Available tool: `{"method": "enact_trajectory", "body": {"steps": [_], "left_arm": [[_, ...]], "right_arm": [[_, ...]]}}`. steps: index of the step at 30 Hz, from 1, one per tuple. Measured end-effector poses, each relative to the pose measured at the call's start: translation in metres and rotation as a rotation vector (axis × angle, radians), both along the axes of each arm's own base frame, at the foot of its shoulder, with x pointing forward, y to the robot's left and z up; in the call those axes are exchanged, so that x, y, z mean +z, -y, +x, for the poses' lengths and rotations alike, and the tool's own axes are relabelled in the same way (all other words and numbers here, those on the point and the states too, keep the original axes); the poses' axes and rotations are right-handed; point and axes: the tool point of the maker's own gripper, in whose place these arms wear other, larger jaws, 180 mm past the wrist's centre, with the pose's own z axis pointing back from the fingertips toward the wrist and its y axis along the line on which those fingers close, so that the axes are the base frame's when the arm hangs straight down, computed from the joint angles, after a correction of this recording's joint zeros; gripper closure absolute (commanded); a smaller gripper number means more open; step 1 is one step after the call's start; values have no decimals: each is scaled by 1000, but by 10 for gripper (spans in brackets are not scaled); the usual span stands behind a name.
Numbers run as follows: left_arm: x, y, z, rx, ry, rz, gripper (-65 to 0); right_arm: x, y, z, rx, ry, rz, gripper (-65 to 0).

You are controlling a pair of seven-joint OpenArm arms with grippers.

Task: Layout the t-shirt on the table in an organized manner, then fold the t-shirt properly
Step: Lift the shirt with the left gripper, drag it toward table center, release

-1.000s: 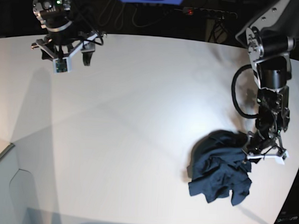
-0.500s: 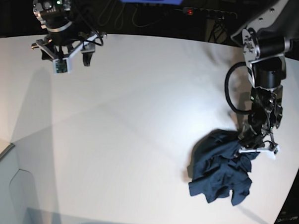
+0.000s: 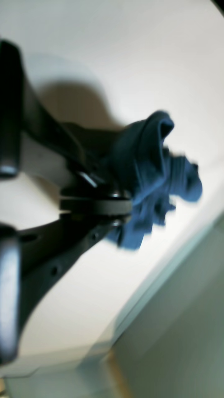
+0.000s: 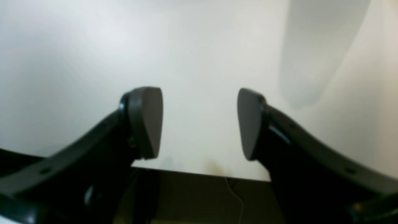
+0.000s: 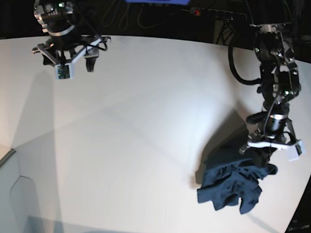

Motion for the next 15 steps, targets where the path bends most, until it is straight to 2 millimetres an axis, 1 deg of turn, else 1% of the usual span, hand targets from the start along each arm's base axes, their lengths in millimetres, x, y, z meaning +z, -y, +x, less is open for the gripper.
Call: {"method": "enact_trajectory", "body": {"steps": [2,5,6,7,9,12,15], "left_arm": [[23,26,-6,-67,53,17,0],[68,66,-8,-172,172,32,0],[80,76,-9,-198,205,40,0],[88,89,-10,-230,230,34,0],[90,111,-11,-289,235,25,0],[84,143,-16,-376,212,6,0],[83,168,-22,-443,214,-7,0]], "right_arm": [[-1,0,-2,1,-6,-1,-384],[-1,0,-1,-1,-3,2,-384],[-1,0,-1,0,-4,1,-384],[-1,0,-1,0,-3,0,-384],[-1,0,-1,0,-3,0,-384],[-1,3,-3,-7,-7,-3,-384],[-1,17,-4,-39,-8,-26,-382]]}}
